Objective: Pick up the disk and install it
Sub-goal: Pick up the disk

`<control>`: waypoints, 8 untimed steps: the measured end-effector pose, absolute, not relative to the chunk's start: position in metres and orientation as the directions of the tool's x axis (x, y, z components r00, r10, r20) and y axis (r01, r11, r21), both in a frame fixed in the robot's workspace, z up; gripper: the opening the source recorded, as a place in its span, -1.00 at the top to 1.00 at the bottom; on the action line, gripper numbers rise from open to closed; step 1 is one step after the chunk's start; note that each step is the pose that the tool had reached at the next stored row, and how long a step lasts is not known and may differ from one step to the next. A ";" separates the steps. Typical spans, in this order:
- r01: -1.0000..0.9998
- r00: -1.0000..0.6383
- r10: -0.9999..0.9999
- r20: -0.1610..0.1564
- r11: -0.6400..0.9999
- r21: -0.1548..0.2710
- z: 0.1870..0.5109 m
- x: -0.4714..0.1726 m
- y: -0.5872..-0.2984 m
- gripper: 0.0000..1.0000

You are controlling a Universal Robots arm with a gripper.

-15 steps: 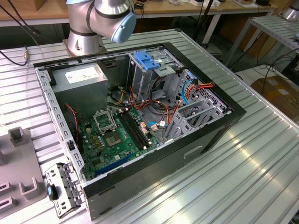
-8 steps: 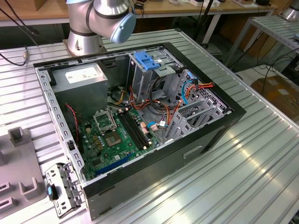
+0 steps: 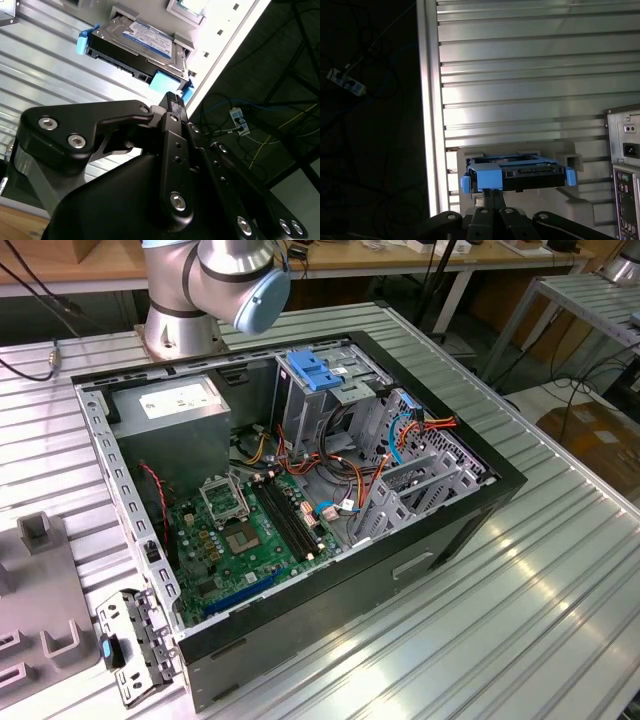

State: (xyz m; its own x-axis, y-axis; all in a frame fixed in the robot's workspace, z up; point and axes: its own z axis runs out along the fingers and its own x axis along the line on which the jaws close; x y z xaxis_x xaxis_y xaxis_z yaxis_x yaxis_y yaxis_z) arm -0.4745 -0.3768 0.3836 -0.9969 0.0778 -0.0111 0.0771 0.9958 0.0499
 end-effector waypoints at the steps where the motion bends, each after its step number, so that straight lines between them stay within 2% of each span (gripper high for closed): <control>1: 0.077 -0.997 0.078 -0.011 0.996 0.050 0.384 -0.475 -0.377 0.79; 8: 0.077 -0.997 0.078 -0.011 0.996 0.050 0.384 -0.475 -0.377 0.79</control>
